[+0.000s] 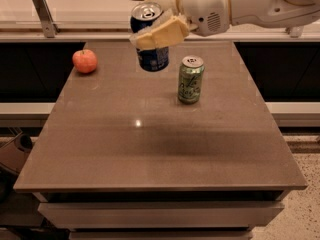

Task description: Move pepsi can near apple

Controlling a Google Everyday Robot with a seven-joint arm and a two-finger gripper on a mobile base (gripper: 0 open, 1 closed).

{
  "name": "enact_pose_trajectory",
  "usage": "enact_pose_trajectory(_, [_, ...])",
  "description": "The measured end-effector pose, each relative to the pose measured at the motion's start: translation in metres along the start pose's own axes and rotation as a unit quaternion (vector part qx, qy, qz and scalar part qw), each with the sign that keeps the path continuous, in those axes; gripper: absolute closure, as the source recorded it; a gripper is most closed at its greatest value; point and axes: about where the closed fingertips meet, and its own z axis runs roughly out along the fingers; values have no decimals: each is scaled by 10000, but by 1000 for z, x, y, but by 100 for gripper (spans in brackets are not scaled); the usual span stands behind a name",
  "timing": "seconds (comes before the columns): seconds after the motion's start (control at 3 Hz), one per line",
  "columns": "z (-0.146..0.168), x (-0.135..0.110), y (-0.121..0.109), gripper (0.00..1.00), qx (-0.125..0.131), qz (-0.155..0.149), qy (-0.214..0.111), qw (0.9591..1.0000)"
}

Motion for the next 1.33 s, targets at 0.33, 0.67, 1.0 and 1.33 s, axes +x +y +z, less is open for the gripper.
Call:
enact_pose_trajectory(0.33, [-8,-8,-43,100,447,51,-71,9990])
enact_pose_trajectory(0.67, [-8,-8,-42,100,438,50,-70,9990])
enact_pose_trajectory(1.0, [6,-9,-56,100,205,84,-36,9997])
enact_pose_trajectory(1.33, [38,1,-83,100,-234,247,72,9994])
